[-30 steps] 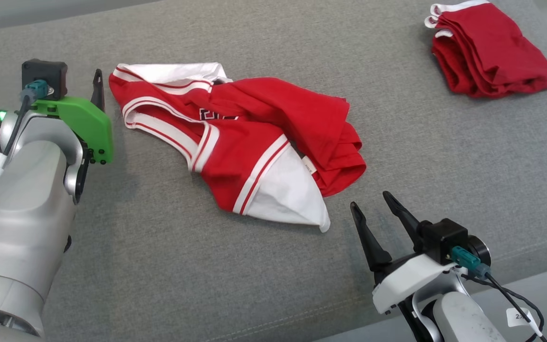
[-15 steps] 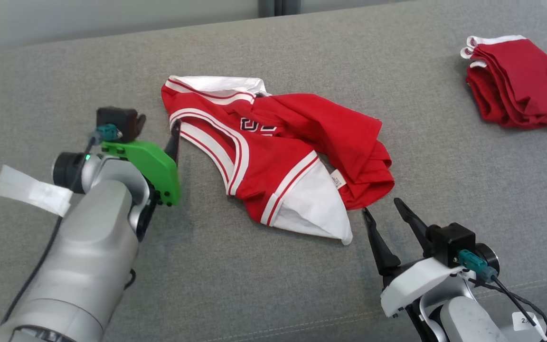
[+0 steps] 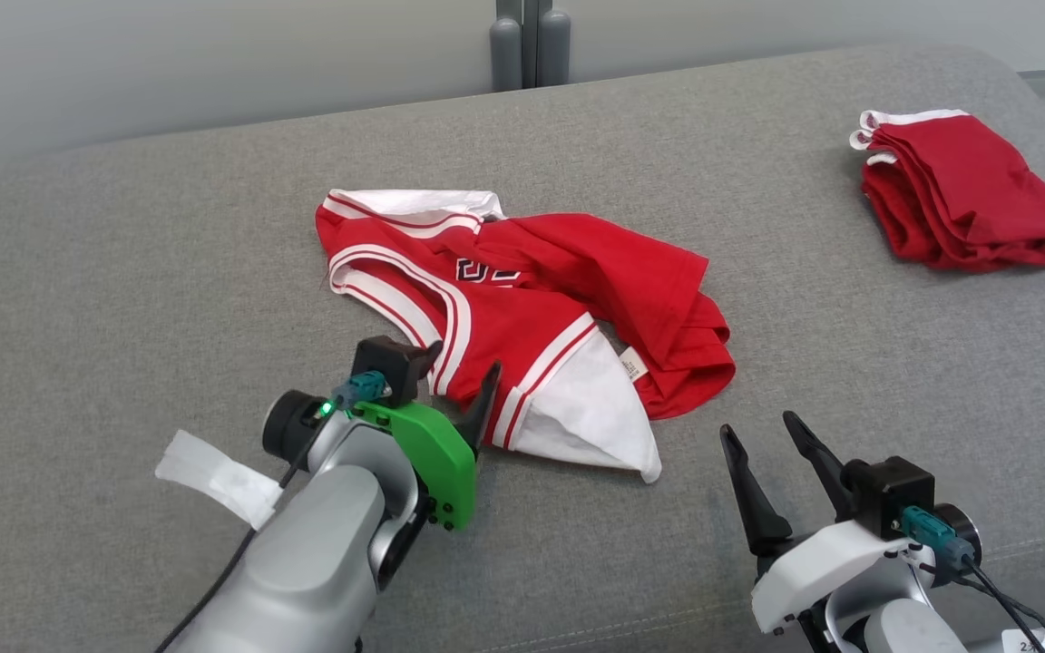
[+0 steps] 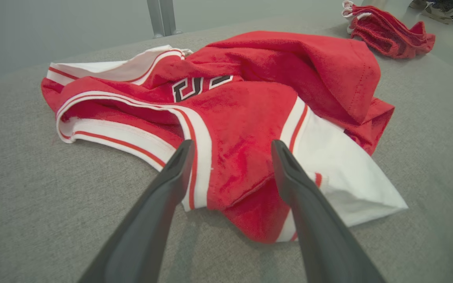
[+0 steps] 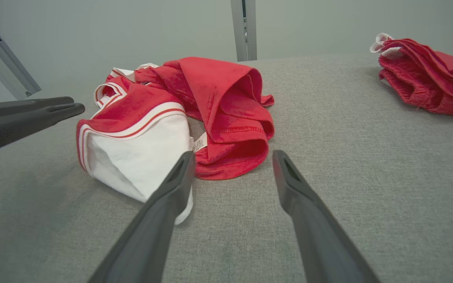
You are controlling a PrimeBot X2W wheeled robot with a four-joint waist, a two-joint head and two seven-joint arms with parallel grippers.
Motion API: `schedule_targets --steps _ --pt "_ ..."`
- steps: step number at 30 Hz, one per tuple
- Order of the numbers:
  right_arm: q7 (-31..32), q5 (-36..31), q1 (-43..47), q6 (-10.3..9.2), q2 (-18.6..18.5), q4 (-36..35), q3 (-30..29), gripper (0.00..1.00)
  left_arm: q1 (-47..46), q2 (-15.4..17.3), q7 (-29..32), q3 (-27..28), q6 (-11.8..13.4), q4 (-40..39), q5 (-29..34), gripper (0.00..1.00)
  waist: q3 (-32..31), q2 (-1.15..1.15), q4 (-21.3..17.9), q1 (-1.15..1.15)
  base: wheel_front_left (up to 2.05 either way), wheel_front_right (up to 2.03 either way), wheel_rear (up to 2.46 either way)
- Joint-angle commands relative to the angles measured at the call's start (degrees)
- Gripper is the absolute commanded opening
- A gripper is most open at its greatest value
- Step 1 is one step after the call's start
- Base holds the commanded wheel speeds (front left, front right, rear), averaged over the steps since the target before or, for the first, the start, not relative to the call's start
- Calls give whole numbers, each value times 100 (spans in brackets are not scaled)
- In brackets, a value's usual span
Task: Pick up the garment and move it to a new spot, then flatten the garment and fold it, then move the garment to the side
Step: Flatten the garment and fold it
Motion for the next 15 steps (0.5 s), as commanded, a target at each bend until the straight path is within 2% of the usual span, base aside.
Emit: schedule_targets --steps 1,7,15 --pt "5 -43 62 -6 -8 -20 -10 100 93 6 40 12 33 -49 -33 100 -35 0 -34 0 0 0 0" --pt "10 -33 160 -6 -9 -40 -106 100 597 66 472 -183 331 -816 -30 100 -102 0 -54 0 0 0 0" --pt "4 48 102 -6 -10 -78 8 100 904 327 986 -260 776 -1684 -1 100 -78 0 -40 0 0 0 0"
